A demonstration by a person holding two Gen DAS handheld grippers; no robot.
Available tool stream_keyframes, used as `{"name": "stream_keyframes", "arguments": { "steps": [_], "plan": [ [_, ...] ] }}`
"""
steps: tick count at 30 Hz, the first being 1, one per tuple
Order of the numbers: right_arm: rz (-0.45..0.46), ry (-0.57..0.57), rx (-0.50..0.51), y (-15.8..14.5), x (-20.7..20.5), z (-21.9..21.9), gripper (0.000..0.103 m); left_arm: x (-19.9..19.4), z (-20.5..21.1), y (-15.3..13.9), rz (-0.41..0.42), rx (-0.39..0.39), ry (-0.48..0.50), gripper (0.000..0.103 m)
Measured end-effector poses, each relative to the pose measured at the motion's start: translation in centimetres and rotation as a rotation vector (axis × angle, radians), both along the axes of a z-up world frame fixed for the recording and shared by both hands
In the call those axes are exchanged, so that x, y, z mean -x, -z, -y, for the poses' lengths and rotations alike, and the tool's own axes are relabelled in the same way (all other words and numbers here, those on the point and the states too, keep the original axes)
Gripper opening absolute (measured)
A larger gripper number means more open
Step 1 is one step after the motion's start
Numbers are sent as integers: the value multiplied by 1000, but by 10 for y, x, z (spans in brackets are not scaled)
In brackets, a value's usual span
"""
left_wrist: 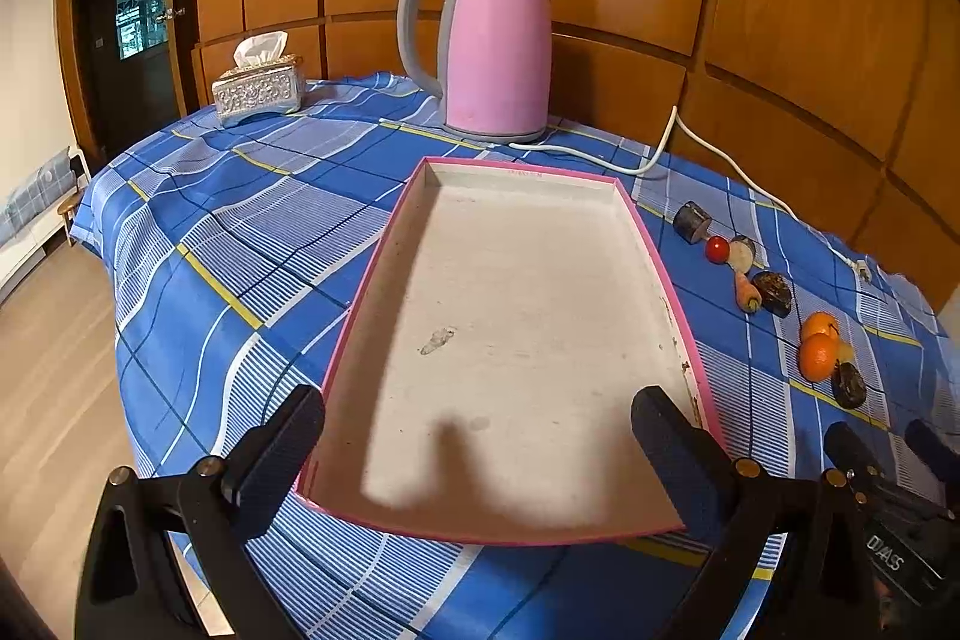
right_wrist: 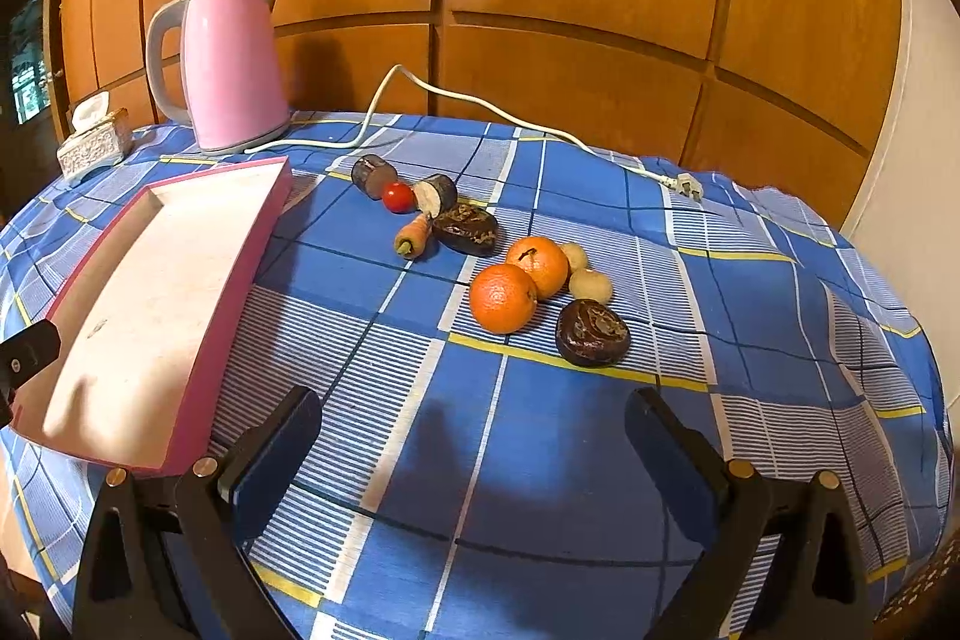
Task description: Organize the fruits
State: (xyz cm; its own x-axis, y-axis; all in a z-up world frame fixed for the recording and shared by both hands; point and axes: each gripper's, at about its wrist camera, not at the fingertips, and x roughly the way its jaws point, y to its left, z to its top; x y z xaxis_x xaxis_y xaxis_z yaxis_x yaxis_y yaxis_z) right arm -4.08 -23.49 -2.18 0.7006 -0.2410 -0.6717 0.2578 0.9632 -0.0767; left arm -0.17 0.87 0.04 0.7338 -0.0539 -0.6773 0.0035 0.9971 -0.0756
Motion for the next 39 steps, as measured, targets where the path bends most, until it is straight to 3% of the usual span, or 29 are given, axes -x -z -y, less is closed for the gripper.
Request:
{"name": "stream_keyframes", "arguments": {
  "steps": [39],
  "plan": [
    [7,-9,6,-2,1,-4,103,0,0,1,-9,12,5,103]
  ]
}}
